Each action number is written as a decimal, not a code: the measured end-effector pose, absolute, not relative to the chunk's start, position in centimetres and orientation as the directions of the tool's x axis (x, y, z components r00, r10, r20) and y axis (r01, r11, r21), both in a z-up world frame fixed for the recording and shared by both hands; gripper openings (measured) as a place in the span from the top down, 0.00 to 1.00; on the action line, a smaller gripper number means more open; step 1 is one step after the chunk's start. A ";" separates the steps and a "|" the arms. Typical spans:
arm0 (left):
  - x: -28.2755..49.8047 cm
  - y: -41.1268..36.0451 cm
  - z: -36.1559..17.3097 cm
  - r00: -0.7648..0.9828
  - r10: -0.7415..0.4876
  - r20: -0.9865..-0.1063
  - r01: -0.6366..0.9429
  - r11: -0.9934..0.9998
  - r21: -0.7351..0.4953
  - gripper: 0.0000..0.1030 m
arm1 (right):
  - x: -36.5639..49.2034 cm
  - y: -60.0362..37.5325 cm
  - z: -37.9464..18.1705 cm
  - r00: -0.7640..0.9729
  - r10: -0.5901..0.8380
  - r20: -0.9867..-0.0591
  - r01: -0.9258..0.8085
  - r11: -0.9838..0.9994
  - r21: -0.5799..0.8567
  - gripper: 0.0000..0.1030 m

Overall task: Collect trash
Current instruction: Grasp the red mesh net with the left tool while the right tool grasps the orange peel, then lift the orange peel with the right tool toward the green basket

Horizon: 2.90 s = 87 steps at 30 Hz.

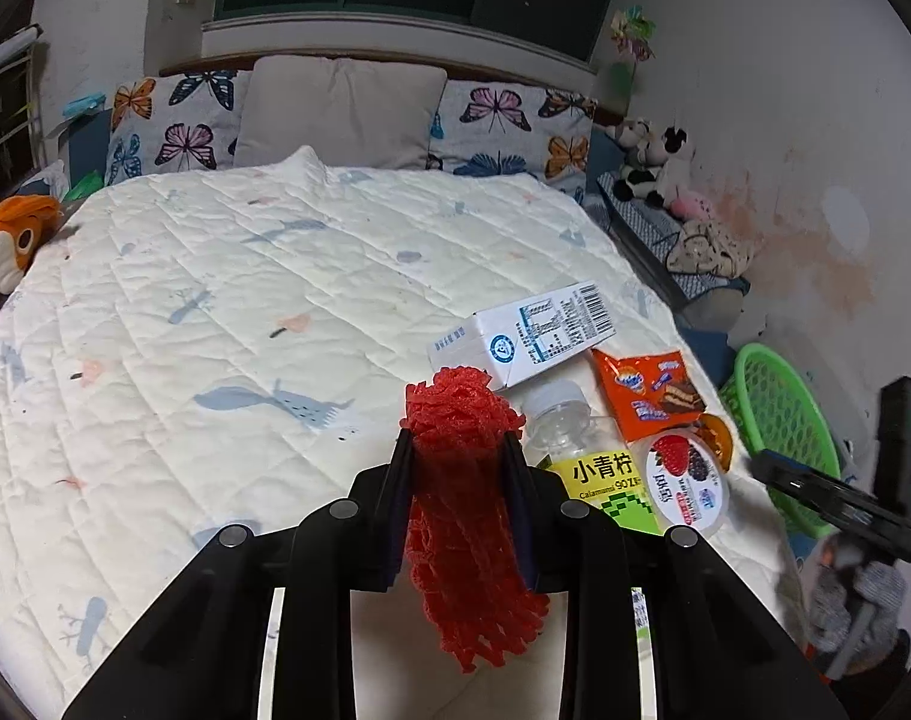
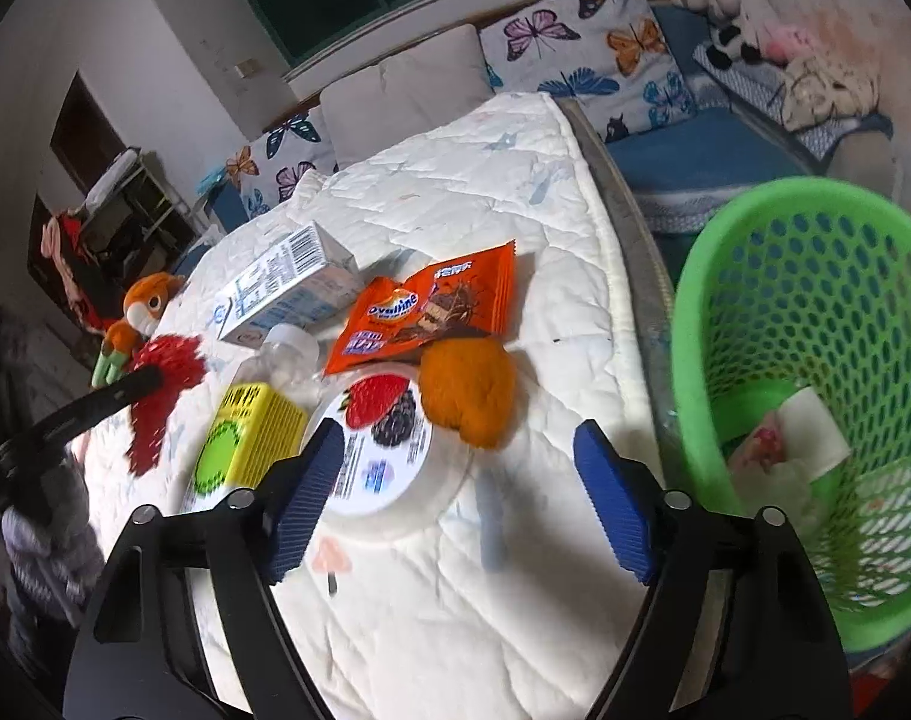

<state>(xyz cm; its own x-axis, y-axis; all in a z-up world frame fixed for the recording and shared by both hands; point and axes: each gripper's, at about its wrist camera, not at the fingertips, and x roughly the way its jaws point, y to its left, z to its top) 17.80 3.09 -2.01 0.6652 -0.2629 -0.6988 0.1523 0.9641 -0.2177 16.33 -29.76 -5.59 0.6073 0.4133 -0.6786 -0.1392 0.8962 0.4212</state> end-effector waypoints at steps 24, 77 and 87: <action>16.5 -0.9 1.8 0.677 -0.358 -0.643 0.279 0.933 -0.226 0.73 | 16.4 -31.1 -5.7 0.614 0.444 -0.653 -0.120 0.870 0.479 0.60; 17.2 -10.7 2.1 0.596 -0.456 -0.660 0.436 0.875 -0.211 0.73 | 7.3 -34.3 -6.7 0.605 0.394 -0.692 -0.095 0.898 0.429 0.49; 17.4 -10.7 1.8 0.589 -0.453 -0.669 0.434 0.876 -0.211 0.73 | 7.5 -34.5 -6.5 0.614 0.445 -0.652 -0.110 0.866 0.487 0.57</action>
<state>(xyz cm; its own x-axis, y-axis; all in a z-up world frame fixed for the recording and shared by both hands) 17.40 -10.67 1.76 0.5889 -0.4531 -0.6693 0.4342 0.8758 -0.2108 7.45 -34.51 -6.45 0.6142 0.4446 -0.6520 -0.1104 0.8665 0.4869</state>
